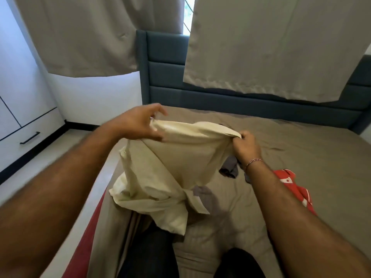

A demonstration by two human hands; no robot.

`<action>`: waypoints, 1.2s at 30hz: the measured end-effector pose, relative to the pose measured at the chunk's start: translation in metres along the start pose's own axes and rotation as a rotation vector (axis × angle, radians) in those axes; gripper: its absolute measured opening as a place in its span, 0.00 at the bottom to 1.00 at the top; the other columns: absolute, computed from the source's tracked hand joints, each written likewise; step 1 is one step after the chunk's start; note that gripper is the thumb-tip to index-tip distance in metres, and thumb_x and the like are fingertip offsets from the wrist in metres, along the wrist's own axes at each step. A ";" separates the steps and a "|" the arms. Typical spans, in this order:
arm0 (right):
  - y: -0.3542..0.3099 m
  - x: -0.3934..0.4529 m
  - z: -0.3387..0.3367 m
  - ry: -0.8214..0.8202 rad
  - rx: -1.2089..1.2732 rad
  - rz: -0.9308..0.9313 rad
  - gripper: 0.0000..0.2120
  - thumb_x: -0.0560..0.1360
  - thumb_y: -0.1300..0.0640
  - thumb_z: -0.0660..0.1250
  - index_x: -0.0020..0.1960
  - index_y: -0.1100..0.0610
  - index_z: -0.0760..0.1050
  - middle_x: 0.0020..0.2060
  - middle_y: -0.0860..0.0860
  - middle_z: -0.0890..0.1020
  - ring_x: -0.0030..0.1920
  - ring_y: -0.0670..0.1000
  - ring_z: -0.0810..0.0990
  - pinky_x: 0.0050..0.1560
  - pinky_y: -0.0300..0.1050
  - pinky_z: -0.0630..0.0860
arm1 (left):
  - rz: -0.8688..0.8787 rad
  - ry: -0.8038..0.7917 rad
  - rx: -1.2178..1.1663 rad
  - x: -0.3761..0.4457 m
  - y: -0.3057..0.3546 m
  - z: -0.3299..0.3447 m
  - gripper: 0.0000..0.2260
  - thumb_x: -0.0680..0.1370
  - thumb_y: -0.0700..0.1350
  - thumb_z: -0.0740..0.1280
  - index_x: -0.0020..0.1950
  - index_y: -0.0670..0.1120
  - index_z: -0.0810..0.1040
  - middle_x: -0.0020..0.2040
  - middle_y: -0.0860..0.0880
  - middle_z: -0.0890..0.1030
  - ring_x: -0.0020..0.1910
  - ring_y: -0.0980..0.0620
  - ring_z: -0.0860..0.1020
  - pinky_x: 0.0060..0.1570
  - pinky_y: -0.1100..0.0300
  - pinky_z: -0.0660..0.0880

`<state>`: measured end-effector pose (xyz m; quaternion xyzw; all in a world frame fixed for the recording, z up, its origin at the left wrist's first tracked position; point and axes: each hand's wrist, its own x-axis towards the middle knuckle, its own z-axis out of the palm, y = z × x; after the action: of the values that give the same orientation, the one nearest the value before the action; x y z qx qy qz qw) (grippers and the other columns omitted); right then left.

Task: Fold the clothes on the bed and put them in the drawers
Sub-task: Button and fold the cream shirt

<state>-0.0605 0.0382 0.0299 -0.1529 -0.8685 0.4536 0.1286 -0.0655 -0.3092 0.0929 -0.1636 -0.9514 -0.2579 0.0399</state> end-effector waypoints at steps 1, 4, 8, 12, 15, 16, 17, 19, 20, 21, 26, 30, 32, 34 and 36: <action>-0.004 -0.003 0.008 0.007 0.187 0.046 0.07 0.78 0.55 0.62 0.53 0.52 0.77 0.46 0.52 0.81 0.49 0.56 0.78 0.46 0.47 0.73 | -0.032 0.043 0.196 0.001 -0.005 0.002 0.15 0.73 0.55 0.79 0.57 0.61 0.79 0.52 0.58 0.81 0.46 0.55 0.78 0.45 0.61 0.74; -0.025 -0.012 0.021 0.053 0.397 -0.021 0.05 0.80 0.51 0.65 0.54 0.50 0.74 0.44 0.47 0.81 0.45 0.49 0.79 0.44 0.44 0.74 | -0.147 0.405 0.360 -0.003 -0.019 0.005 0.05 0.79 0.48 0.72 0.53 0.50 0.85 0.46 0.50 0.80 0.41 0.50 0.77 0.40 0.54 0.75; -0.049 -0.014 0.015 -0.014 0.234 -0.465 0.11 0.77 0.51 0.73 0.56 0.46 0.74 0.47 0.38 0.79 0.45 0.36 0.77 0.43 0.26 0.71 | -0.518 0.565 0.344 -0.009 -0.043 -0.013 0.08 0.79 0.50 0.66 0.46 0.48 0.83 0.40 0.48 0.75 0.35 0.46 0.72 0.34 0.55 0.68; -0.055 -0.011 0.007 -0.487 -0.254 -0.692 0.27 0.69 0.47 0.81 0.66 0.46 0.77 0.56 0.44 0.82 0.52 0.45 0.80 0.53 0.39 0.78 | -0.792 0.509 -0.310 -0.007 -0.063 -0.037 0.09 0.75 0.35 0.61 0.50 0.38 0.81 0.48 0.36 0.83 0.33 0.41 0.78 0.37 0.50 0.79; -0.053 -0.012 0.018 -0.456 -0.584 -0.616 0.09 0.75 0.52 0.77 0.53 0.52 0.84 0.45 0.49 0.84 0.42 0.49 0.80 0.46 0.43 0.75 | -0.718 0.580 -0.872 -0.001 -0.048 -0.050 0.14 0.80 0.40 0.54 0.49 0.41 0.81 0.46 0.38 0.85 0.32 0.42 0.82 0.30 0.53 0.80; -0.052 -0.014 0.021 -0.472 -0.563 -0.583 0.04 0.77 0.53 0.75 0.48 0.53 0.84 0.41 0.49 0.83 0.38 0.47 0.80 0.42 0.43 0.75 | -0.675 0.640 -0.993 0.003 -0.043 -0.056 0.15 0.80 0.42 0.55 0.48 0.44 0.81 0.44 0.40 0.85 0.35 0.42 0.84 0.31 0.51 0.82; -0.049 -0.016 0.025 -0.524 -0.459 -0.537 0.05 0.78 0.53 0.73 0.46 0.53 0.84 0.40 0.48 0.83 0.36 0.45 0.80 0.40 0.44 0.77 | -0.631 0.692 -1.075 0.007 -0.040 -0.064 0.15 0.81 0.45 0.56 0.49 0.46 0.82 0.43 0.42 0.86 0.39 0.42 0.86 0.35 0.48 0.84; -0.044 -0.027 0.032 -0.685 -0.059 -0.391 0.07 0.81 0.53 0.69 0.51 0.55 0.84 0.49 0.51 0.83 0.47 0.48 0.84 0.48 0.51 0.84 | -0.570 0.730 -1.194 0.020 -0.036 -0.085 0.17 0.82 0.53 0.57 0.54 0.47 0.84 0.44 0.45 0.88 0.45 0.43 0.88 0.41 0.44 0.85; -0.043 -0.036 0.034 -0.739 0.144 -0.322 0.10 0.83 0.52 0.67 0.57 0.56 0.83 0.54 0.55 0.83 0.53 0.56 0.83 0.55 0.59 0.84 | -0.546 0.732 -1.249 0.026 -0.034 -0.094 0.20 0.83 0.57 0.56 0.57 0.47 0.83 0.45 0.45 0.88 0.46 0.43 0.88 0.41 0.44 0.85; -0.042 -0.044 0.037 -0.775 0.323 -0.268 0.11 0.84 0.52 0.64 0.60 0.56 0.81 0.57 0.57 0.82 0.57 0.60 0.82 0.60 0.65 0.81 | -0.528 0.724 -1.277 0.038 -0.029 -0.102 0.23 0.83 0.61 0.55 0.60 0.47 0.82 0.46 0.45 0.88 0.45 0.42 0.88 0.39 0.44 0.84; -0.044 -0.074 0.047 -0.774 0.683 -0.272 0.12 0.82 0.49 0.65 0.60 0.52 0.81 0.55 0.50 0.86 0.56 0.51 0.85 0.59 0.51 0.82 | -0.357 0.592 -1.191 0.120 0.040 -0.092 0.24 0.82 0.66 0.61 0.60 0.47 0.81 0.45 0.45 0.88 0.48 0.44 0.87 0.40 0.50 0.85; -0.027 -0.056 0.041 -0.494 0.990 -0.153 0.12 0.82 0.51 0.65 0.62 0.52 0.82 0.60 0.54 0.85 0.59 0.56 0.85 0.55 0.48 0.83 | -0.105 0.368 -1.080 0.203 0.115 -0.033 0.16 0.85 0.49 0.64 0.70 0.45 0.77 0.54 0.39 0.84 0.50 0.41 0.83 0.50 0.44 0.83; -0.002 -0.031 0.033 -0.300 1.106 0.008 0.14 0.85 0.52 0.63 0.67 0.54 0.78 0.62 0.56 0.84 0.62 0.59 0.84 0.57 0.54 0.82 | 0.037 0.180 -0.872 0.233 0.136 0.015 0.30 0.83 0.38 0.65 0.83 0.48 0.59 0.67 0.41 0.78 0.60 0.43 0.79 0.58 0.49 0.79; 0.037 -0.004 0.028 -0.104 1.112 0.204 0.15 0.86 0.54 0.61 0.70 0.56 0.76 0.62 0.57 0.84 0.59 0.60 0.84 0.56 0.57 0.83 | 0.133 0.028 -0.487 0.236 0.137 0.072 0.39 0.81 0.39 0.69 0.85 0.47 0.50 0.77 0.42 0.69 0.74 0.43 0.71 0.70 0.51 0.71; 0.087 0.018 0.027 0.017 1.077 0.378 0.17 0.86 0.57 0.60 0.73 0.58 0.73 0.62 0.57 0.83 0.52 0.57 0.85 0.44 0.49 0.84 | 0.146 -0.120 -0.158 0.213 0.114 0.141 0.36 0.80 0.45 0.70 0.84 0.47 0.57 0.81 0.43 0.65 0.78 0.43 0.66 0.76 0.51 0.64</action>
<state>-0.0738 0.0719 -0.0556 -0.2220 -0.4712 0.8462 0.1122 -0.2276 -0.0832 0.0602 -0.2503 -0.9143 -0.3183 -0.0115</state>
